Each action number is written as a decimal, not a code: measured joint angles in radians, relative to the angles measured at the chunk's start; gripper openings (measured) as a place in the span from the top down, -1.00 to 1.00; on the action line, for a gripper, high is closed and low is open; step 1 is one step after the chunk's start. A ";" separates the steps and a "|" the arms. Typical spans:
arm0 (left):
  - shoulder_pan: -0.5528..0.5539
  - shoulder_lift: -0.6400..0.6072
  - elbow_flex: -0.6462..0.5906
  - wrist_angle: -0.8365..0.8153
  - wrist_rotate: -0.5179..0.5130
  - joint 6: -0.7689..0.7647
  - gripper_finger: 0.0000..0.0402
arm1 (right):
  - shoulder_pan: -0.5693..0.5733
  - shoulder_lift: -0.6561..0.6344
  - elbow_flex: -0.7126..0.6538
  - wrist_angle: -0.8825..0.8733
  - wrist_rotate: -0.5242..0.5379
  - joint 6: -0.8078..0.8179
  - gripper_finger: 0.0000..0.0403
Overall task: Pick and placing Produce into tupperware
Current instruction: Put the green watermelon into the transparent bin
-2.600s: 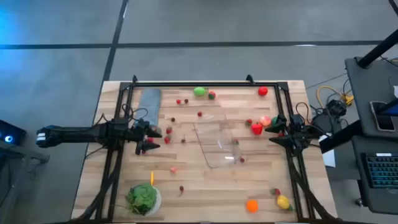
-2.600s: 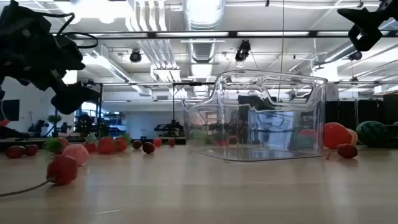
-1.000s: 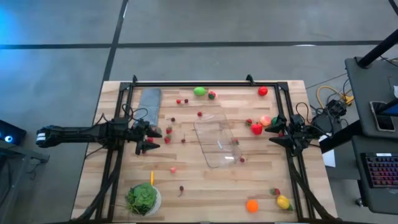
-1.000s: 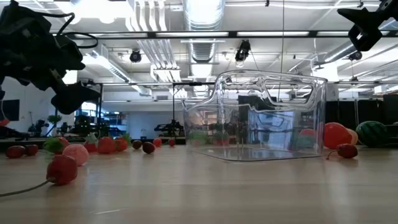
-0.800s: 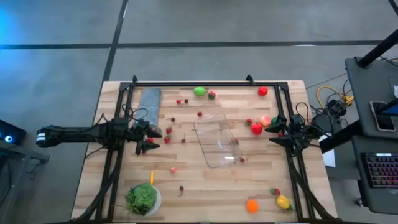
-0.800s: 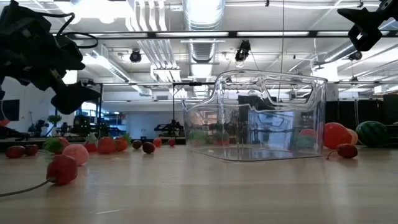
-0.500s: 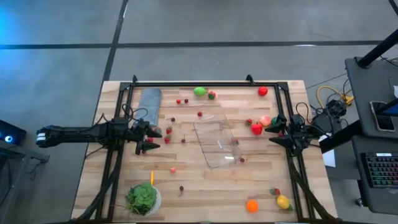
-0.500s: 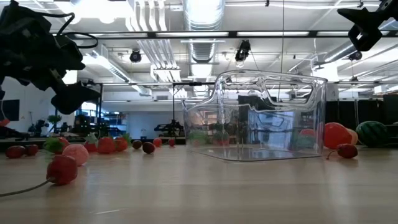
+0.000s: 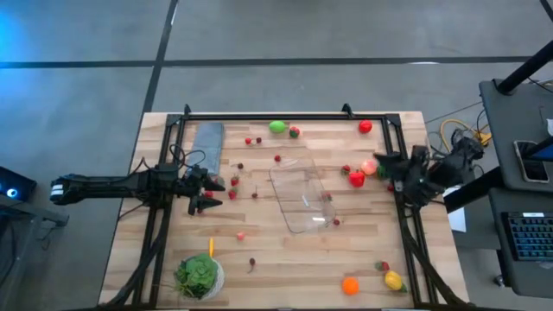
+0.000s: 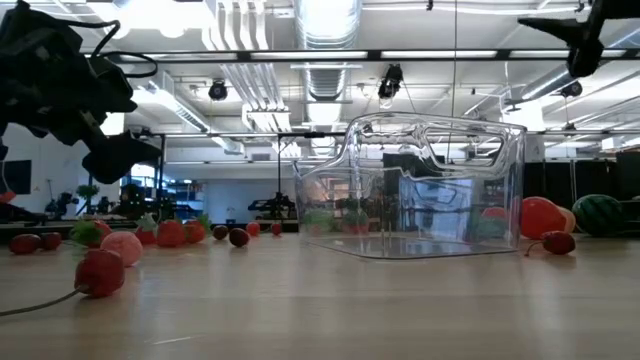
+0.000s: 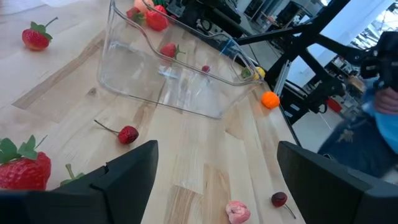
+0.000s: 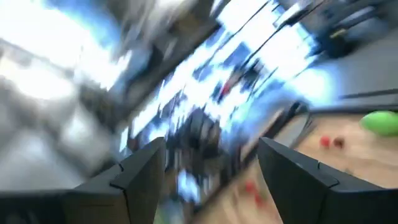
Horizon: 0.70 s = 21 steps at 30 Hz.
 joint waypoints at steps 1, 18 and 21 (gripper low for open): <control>0.000 0.000 0.000 0.000 0.000 0.000 -0.56 | -0.007 0.028 -0.004 0.092 0.082 -0.031 -0.21; 0.000 0.000 0.000 0.000 0.000 0.000 -0.56 | -0.070 0.426 0.215 0.294 -0.110 -0.282 -0.21; 0.000 0.000 0.000 0.000 0.000 0.000 -0.56 | -0.084 0.519 0.339 0.304 -0.187 -0.307 -0.22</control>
